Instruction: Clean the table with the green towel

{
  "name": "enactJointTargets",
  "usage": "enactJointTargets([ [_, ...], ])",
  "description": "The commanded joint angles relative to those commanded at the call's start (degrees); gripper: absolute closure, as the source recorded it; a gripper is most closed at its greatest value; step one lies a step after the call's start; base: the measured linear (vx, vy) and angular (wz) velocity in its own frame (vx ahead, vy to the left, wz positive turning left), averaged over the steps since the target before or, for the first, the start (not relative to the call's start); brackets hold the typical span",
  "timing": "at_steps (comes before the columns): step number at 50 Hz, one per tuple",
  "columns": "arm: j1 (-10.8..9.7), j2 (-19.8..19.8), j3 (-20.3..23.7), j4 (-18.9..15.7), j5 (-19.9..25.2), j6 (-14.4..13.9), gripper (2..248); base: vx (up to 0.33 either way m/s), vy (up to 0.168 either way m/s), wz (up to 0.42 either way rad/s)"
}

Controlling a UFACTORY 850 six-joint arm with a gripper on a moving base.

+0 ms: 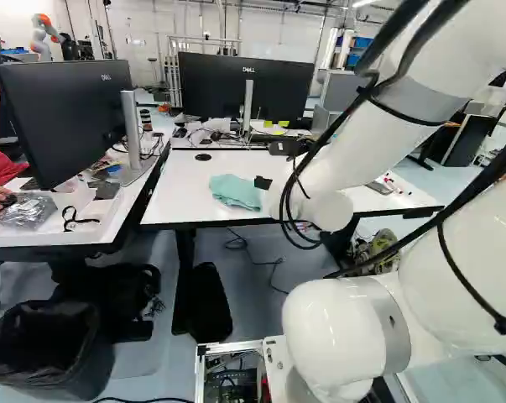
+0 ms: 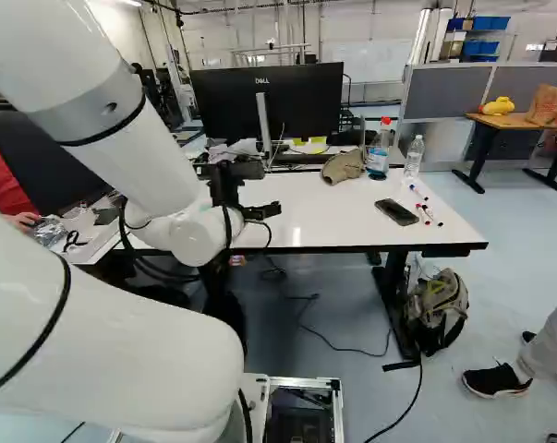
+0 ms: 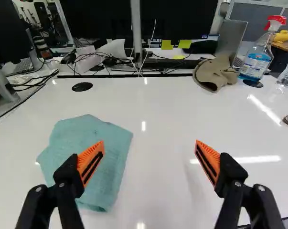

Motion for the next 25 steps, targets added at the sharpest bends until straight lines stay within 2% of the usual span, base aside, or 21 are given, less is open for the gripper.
enactJointTargets([
  [25, 0.39, -0.06, 2.94, 0.00, 4.79, 0.00, 3, 0.000, 0.000, 0.000],
])
